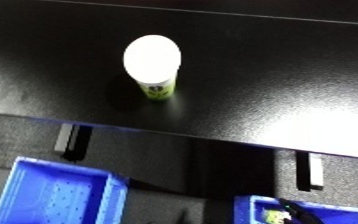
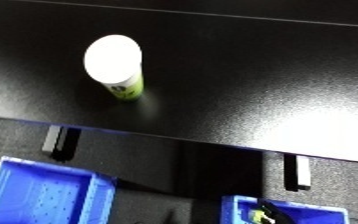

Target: Pick up the object and place it into the box

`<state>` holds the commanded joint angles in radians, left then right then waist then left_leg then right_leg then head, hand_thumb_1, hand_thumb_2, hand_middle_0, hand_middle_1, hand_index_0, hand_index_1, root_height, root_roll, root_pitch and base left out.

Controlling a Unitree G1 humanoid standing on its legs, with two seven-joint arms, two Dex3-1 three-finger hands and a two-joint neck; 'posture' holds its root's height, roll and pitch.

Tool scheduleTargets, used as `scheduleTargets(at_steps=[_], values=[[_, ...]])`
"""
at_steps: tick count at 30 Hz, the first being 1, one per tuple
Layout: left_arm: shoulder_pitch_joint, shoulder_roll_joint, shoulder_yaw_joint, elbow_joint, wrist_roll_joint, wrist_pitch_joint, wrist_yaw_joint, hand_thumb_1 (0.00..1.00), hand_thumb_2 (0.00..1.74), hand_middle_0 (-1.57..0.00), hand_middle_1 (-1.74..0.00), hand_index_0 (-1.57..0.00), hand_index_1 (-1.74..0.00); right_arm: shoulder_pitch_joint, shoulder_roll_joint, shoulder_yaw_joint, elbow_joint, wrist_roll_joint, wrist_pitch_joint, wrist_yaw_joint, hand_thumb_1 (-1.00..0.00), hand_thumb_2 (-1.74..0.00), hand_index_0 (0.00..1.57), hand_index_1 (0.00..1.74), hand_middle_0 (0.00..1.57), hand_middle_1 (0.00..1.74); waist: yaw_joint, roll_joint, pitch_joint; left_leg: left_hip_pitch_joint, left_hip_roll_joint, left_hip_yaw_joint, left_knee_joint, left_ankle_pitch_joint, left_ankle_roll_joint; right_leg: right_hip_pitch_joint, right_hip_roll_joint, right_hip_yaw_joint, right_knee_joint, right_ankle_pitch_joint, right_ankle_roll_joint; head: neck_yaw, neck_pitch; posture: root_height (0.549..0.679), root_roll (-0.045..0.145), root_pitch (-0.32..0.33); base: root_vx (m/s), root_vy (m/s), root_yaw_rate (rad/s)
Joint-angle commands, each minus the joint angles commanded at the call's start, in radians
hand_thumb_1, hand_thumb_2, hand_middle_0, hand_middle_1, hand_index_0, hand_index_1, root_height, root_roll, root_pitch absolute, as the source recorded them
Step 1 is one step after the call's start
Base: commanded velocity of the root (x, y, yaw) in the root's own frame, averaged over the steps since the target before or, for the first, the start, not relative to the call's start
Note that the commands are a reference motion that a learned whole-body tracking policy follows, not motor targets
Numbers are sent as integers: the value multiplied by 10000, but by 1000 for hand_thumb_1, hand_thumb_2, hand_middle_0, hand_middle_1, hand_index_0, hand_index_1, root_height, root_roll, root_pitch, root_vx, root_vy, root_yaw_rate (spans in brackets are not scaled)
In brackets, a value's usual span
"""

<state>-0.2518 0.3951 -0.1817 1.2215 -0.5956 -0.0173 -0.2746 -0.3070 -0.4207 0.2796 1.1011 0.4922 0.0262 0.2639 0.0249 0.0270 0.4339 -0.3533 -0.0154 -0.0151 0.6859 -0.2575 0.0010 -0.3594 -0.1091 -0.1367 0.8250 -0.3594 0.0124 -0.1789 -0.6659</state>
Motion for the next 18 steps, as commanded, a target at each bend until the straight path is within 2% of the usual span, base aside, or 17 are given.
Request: scheduleTargets(at_steps=[3,7,11,13,18], values=[[-71,119,-15,-2,2,-16,-150,0,0,0,0,0,0,53,92,68,120,147,-71,-99,0,0,0,0,0,0,93,-9,60,-15,-21,-62,18,23,8,24,-63,-85,40,-6,21,-589,-123,632,52,-72,7,-20,154],[-88,231,-10,-212,-297,-212,-871,0,0,0,0,0,0,169,188,139,162,293,-170,-212,0,0,0,0,0,0,167,-43,125,-55,-40,-118,145,-41,36,74,-117,-162,61,-28,37,-1162,-477,632,52,-75,7,-5,72],[-88,303,-37,-611,-750,-354,-1580,0,0,0,0,0,0,230,208,193,141,324,-201,-266,0,0,0,0,0,0,228,-78,176,-92,-48,-167,230,-108,65,124,-142,-220,51,-45,52,-1599,-1520,632,51,-77,-6,5,14],[-96,314,-28,-738,-855,-381,-1703,0,0,0,0,0,0,224,220,195,192,322,-215,-263,0,0,0,0,0,0,260,-89,197,-77,-57,-207,238,-126,72,179,-162,-252,41,-54,60,-1803,-1819,632,51,-80,9,10,20],[-166,338,-47,-864,-842,-499,-2079,0,0,0,0,0,0,204,305,141,505,282,-277,-241,0,0,0,0,0,0,329,-74,201,37,-70,-248,230,-176,108,299,-251,-322,63,-85,105,-2077,-1894,632,49,-91,38,17,27]])
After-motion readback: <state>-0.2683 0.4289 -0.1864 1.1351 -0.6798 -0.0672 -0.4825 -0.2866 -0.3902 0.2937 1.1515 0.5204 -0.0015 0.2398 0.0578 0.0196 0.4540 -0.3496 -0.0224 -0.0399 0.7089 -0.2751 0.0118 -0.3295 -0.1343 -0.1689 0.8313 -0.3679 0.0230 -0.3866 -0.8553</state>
